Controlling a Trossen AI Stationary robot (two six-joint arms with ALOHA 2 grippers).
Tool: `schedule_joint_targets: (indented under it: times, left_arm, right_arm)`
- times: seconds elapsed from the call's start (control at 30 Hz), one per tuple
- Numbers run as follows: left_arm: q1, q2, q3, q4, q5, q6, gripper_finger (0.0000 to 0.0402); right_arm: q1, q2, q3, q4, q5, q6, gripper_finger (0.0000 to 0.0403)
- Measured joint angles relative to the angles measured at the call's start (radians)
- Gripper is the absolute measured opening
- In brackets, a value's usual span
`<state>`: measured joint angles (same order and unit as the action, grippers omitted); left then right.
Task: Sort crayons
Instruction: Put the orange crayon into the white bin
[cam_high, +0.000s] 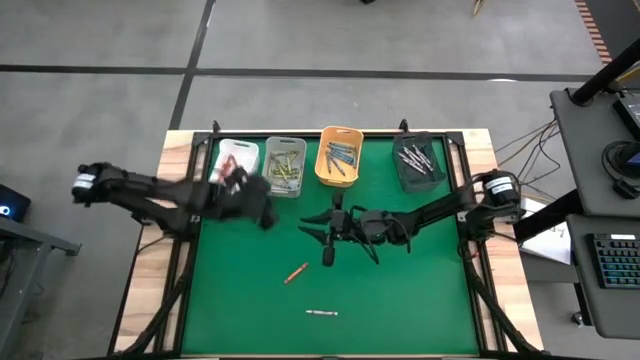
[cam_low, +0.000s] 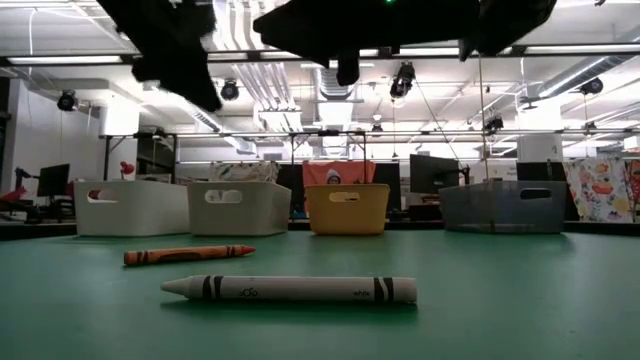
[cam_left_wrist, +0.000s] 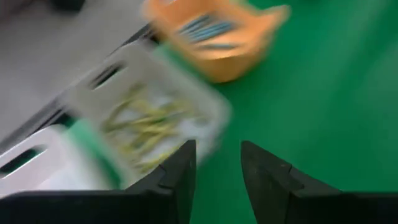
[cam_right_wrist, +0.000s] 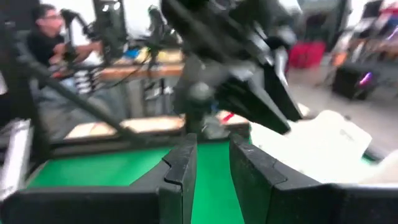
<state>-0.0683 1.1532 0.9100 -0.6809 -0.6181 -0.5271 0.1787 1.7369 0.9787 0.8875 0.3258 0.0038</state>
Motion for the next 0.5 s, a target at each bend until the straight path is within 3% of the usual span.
schedule_joint_targets:
  times: [0.13,0.23,0.37,0.5]
  left_arm:
    - [-0.259,0.033,-0.003,0.083,-0.126,-0.056,0.0109]
    - [-0.394,0.075,-0.003,0.118,-0.184,-0.115,0.0109]
    - [-0.507,0.153,-0.002,0.153,-0.184,-0.175,0.0109]
    - [-0.559,0.264,-0.002,0.195,-0.197,-0.214,0.0109]
  right_arm:
    - [0.0,-0.076,0.0,-0.214,-0.052,0.107,0.0086]
    - [0.0,-0.145,0.0,-0.436,-0.1,0.231,0.0086]
    - [0.001,-0.196,0.0,-0.719,-0.264,0.42,0.0086]
    - [0.035,-0.195,0.0,-0.874,-0.428,0.563,0.0086]
